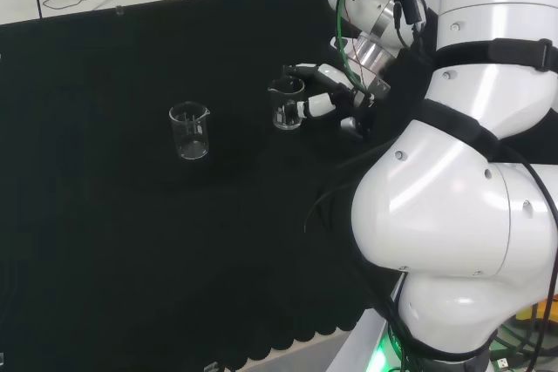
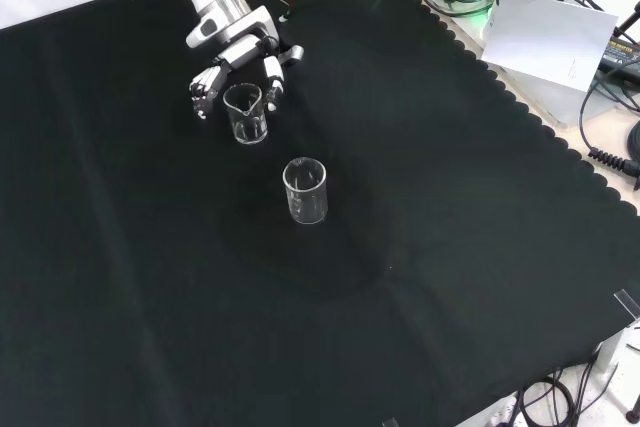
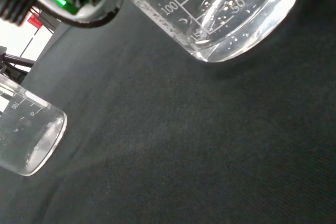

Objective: Pick up the beaker on the right.

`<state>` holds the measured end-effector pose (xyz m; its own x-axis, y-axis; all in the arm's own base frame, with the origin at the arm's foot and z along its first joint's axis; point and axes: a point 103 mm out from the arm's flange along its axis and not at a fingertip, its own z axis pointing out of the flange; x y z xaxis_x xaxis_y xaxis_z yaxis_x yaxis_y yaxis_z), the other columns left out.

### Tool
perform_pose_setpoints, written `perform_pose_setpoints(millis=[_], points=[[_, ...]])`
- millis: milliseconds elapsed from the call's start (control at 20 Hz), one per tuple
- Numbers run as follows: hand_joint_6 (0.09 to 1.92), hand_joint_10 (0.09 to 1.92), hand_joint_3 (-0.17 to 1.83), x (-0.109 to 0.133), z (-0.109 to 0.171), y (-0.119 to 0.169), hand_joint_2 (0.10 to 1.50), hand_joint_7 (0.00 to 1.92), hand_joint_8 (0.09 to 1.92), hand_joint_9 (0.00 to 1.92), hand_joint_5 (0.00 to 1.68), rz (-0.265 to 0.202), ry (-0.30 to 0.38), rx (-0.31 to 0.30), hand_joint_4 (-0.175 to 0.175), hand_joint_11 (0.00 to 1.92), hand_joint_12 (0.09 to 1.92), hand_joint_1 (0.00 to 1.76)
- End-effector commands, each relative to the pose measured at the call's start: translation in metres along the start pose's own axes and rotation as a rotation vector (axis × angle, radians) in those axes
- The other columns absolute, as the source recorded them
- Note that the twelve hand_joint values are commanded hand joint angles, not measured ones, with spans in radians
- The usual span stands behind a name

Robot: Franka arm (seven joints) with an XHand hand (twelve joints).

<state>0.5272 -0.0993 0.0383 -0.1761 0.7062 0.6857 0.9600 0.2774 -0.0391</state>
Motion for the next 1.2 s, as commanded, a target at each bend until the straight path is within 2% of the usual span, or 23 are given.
perform_pose_setpoints(millis=[50,300,450,850,900,1050,1150,1200], points=[[0.09,0.63,0.52,0.007,0.004,0.007,0.52,0.24,0.66,0.35,0.43,-0.012,-0.005,0.003,-0.029,0.0,1.36,0.82],[0.09,0.63,0.52,0.006,0.003,0.007,0.52,0.24,0.66,0.34,0.43,-0.015,-0.002,0.004,-0.029,0.0,1.36,0.82],[0.09,0.63,0.52,0.007,0.003,0.008,0.52,0.24,0.66,0.34,0.44,-0.003,-0.026,0.008,-0.03,0.0,1.35,0.82],[0.1,0.63,0.53,0.009,0.003,0.011,0.55,0.28,0.67,0.37,0.58,0.004,-0.038,-0.002,-0.028,0.0,1.37,0.86],[0.17,0.62,0.53,0.009,0.004,0.012,0.56,0.3,0.66,0.39,0.61,0.006,-0.049,-0.007,-0.026,0.01,1.37,0.89],[0.68,0.58,0.58,0.016,0.006,0.018,0.59,0.44,0.65,0.51,0.73,0.018,-0.079,-0.023,-0.011,0.1,1.35,1.0],[0.84,0.58,0.62,0.018,0.008,0.021,0.6,0.53,0.66,0.58,0.83,0.023,-0.085,-0.035,-0.001,0.17,1.34,1.06],[0.86,0.58,0.55,0.019,0.009,0.021,0.69,0.57,0.67,0.61,0.93,0.024,-0.076,-0.042,0.047,0.21,1.34,1.07]])
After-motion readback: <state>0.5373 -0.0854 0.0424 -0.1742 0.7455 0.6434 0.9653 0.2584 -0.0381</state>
